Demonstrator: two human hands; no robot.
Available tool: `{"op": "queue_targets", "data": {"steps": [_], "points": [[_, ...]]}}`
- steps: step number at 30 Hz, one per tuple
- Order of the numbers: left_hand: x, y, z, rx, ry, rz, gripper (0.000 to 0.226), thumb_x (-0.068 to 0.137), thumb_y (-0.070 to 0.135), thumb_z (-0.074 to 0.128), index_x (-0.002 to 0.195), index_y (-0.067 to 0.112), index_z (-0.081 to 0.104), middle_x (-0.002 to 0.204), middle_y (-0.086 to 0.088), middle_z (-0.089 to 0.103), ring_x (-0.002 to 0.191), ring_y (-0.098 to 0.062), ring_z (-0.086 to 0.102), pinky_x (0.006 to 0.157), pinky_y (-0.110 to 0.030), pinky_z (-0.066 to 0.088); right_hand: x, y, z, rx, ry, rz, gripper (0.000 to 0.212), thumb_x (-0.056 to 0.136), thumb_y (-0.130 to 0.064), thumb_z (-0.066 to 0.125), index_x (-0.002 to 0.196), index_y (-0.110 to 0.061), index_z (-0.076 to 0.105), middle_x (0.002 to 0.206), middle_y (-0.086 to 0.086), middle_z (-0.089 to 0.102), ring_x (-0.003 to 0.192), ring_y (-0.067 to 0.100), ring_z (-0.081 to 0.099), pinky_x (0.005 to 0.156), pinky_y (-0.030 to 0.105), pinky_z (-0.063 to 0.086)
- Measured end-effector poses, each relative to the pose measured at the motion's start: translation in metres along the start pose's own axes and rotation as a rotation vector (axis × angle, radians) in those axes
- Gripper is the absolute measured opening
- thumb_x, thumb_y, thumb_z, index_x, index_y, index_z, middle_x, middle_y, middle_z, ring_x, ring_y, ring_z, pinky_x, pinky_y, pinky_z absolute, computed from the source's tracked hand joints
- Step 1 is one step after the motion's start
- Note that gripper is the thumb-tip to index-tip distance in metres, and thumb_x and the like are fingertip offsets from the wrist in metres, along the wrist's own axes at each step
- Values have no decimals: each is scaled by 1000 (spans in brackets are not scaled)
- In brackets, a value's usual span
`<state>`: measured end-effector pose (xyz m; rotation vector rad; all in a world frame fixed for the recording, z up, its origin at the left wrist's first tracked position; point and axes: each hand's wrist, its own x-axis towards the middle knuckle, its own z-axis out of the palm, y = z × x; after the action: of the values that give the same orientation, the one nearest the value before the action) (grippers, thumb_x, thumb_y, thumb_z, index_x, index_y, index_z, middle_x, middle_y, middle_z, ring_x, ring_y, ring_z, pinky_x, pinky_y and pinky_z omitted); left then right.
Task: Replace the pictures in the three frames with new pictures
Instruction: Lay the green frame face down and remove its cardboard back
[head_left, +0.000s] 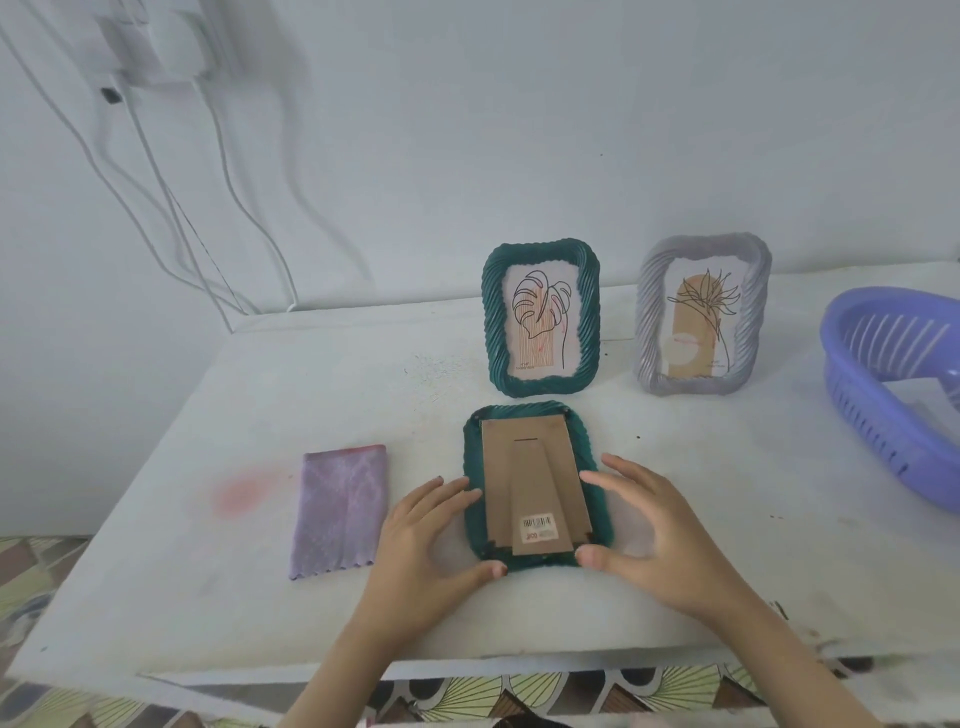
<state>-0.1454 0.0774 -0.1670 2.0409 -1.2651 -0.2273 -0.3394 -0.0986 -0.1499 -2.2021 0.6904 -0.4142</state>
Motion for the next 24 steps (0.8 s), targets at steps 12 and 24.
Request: {"op": "queue_targets", "data": {"steps": [12, 24], "points": [[-7, 6, 1, -54, -20, -39, 29, 66, 36, 79, 85, 48, 61, 132, 34, 36, 133, 2, 26, 107, -21, 17, -14, 12, 14, -6, 102, -25, 36, 58, -61, 60, 94, -56, 58, 128, -35, 36, 122, -10, 30, 99, 23, 21], [-6, 1, 3, 47, -142, 33, 21, 72, 62, 48, 91, 66, 41, 142, 26, 25, 138, -8, 18, 109, -30, 15, -12, 11, 16, -45, 26, -38, 24, 61, -60, 59, 84, -61, 55, 127, -34, 28, 122, 10, 30, 102, 31, 18]]}}
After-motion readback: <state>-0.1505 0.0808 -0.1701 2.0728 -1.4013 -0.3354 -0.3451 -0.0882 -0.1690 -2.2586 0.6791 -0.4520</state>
